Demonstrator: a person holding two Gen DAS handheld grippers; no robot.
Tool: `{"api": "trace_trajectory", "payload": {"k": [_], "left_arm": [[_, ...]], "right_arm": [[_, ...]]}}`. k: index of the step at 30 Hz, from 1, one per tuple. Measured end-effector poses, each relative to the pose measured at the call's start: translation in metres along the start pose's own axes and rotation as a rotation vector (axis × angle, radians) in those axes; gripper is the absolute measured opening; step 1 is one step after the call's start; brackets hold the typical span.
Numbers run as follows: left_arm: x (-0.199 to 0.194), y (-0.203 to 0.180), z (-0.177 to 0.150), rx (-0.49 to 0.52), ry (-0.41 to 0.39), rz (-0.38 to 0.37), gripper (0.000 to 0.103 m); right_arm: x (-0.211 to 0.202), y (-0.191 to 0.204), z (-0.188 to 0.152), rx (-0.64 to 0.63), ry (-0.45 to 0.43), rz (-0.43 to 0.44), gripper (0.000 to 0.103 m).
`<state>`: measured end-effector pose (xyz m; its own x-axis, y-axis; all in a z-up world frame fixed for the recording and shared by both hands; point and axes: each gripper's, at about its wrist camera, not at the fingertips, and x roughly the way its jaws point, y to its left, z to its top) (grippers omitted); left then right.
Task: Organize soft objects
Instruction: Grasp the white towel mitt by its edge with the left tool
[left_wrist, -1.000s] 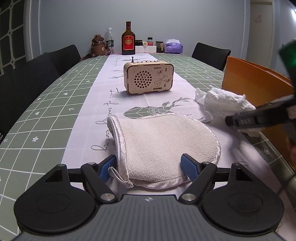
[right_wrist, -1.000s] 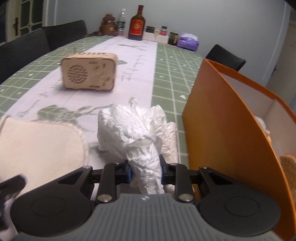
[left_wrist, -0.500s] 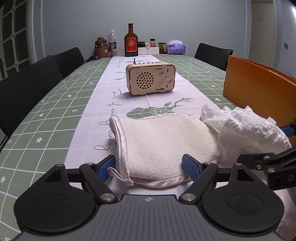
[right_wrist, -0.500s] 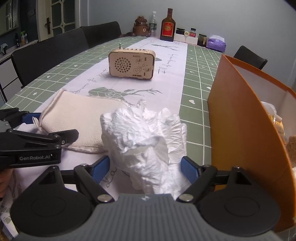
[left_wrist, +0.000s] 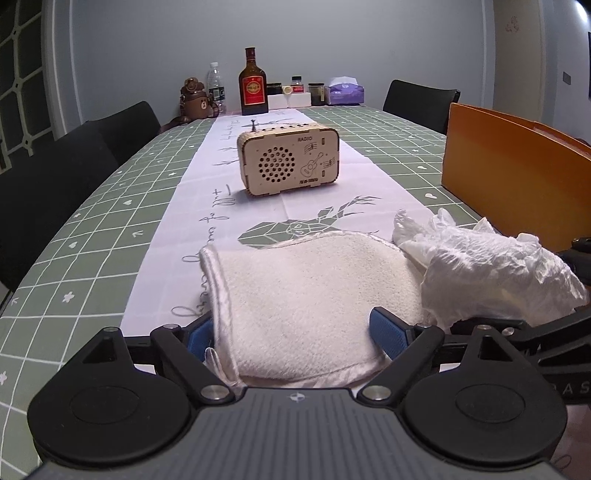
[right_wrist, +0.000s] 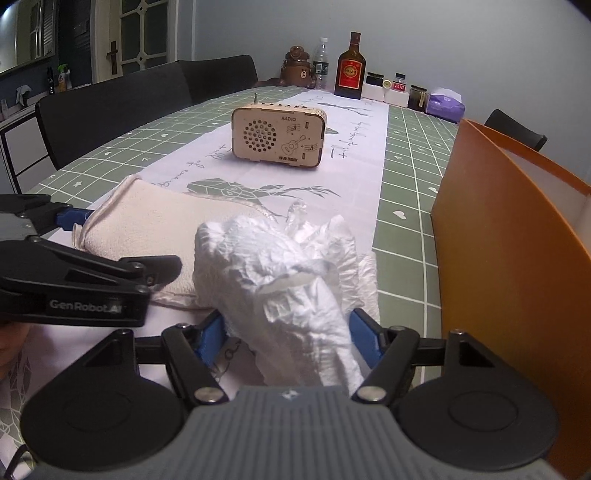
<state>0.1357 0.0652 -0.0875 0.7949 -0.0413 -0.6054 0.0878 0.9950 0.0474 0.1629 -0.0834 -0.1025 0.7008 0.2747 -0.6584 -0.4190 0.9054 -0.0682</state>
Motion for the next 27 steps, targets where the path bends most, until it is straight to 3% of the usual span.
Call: {"api": "trace_trajectory", "payload": {"k": [3, 6, 8, 10, 13, 17, 20, 21, 24, 27], "left_arm": [[0.003, -0.001, 0.002, -0.024, 0.012, -0.002, 0.103], [0.005, 0.004, 0.004, -0.073, 0.034, -0.052, 0.088], [0.003, 0.002, 0.005, -0.048, 0.034, -0.074, 0.075], [0.0, -0.003, 0.006, -0.034, 0.034, -0.093, 0.053], [-0.002, -0.012, 0.006, -0.026, 0.032, -0.104, 0.033], [-0.003, -0.017, 0.006, -0.028, 0.03, -0.087, 0.029], [-0.005, -0.018, 0.006, -0.03, 0.031, -0.081, 0.027], [-0.006, -0.018, 0.006, -0.028, 0.033, -0.075, 0.026], [-0.009, -0.018, 0.006, -0.044, 0.042, -0.062, 0.025], [-0.014, -0.017, 0.005, -0.051, 0.031, -0.046, 0.023]], "right_arm": [[0.0, 0.0, -0.001, 0.001, -0.006, 0.0, 0.07], [0.0, 0.001, -0.001, 0.001, -0.009, 0.0, 0.07], [-0.001, 0.001, -0.002, 0.001, -0.01, 0.004, 0.07], [-0.001, 0.0, -0.002, 0.0, -0.008, 0.01, 0.07], [-0.002, -0.001, -0.002, -0.001, -0.009, 0.012, 0.07], [-0.002, -0.001, -0.003, 0.0, -0.01, 0.008, 0.068], [-0.005, 0.0, -0.003, 0.007, -0.022, -0.055, 0.036], [-0.006, -0.002, -0.003, 0.008, -0.023, -0.073, 0.032], [-0.01, -0.008, -0.003, 0.035, -0.027, -0.054, 0.024], [-0.013, -0.009, -0.005, 0.043, -0.033, -0.051, 0.024]]}}
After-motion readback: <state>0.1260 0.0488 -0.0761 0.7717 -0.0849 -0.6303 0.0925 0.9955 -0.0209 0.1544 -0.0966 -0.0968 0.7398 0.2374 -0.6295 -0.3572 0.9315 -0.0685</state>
